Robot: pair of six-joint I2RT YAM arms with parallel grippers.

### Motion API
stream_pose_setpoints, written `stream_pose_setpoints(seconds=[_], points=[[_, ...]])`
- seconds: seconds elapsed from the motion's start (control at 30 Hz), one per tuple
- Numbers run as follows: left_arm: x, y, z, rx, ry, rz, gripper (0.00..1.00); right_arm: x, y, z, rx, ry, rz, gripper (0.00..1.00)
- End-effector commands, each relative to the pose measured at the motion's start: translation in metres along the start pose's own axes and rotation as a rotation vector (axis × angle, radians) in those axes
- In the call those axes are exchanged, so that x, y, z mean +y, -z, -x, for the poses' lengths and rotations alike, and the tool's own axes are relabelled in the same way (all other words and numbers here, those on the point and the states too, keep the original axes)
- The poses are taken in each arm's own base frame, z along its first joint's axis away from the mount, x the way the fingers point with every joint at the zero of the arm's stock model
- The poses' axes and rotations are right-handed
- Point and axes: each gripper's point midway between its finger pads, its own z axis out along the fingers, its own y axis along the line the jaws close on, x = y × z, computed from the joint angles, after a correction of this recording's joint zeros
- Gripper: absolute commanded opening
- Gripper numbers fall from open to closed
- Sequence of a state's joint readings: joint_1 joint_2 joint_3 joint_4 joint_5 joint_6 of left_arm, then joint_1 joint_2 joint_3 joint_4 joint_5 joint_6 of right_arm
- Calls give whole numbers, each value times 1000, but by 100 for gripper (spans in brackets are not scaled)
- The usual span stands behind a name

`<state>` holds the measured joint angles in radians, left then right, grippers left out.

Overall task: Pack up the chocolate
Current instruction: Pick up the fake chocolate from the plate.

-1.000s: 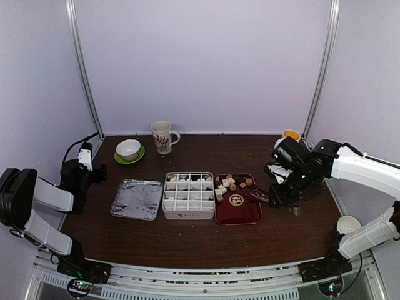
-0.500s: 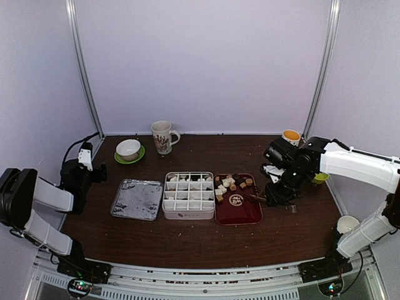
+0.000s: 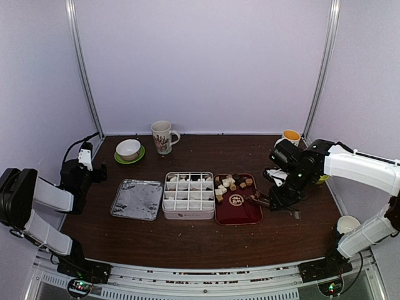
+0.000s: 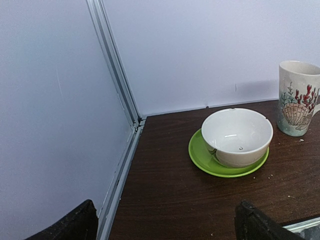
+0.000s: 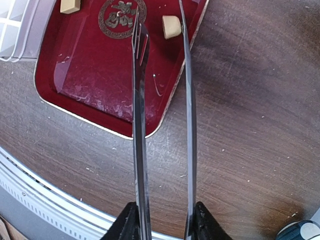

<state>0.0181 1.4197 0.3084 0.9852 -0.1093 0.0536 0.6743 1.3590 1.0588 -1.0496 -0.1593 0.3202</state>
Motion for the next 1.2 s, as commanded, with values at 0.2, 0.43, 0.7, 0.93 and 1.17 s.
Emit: stream_pose_setpoints(seconds=[0.2, 0.43, 0.7, 0.93, 1.17], points=[[6, -4, 14, -44, 15, 20, 98, 15, 6, -4, -2, 24, 103, 28], [6, -4, 14, -44, 15, 19, 98, 23, 14, 1, -16, 40, 140, 23], [6, -4, 14, -44, 16, 20, 98, 29, 25, 11, -47, 39, 162, 23], [6, -4, 14, -45, 15, 19, 98, 38, 34, 20, -65, 48, 202, 23], [6, -4, 14, -46, 15, 19, 98, 83, 64, 41, -110, 103, 402, 23]])
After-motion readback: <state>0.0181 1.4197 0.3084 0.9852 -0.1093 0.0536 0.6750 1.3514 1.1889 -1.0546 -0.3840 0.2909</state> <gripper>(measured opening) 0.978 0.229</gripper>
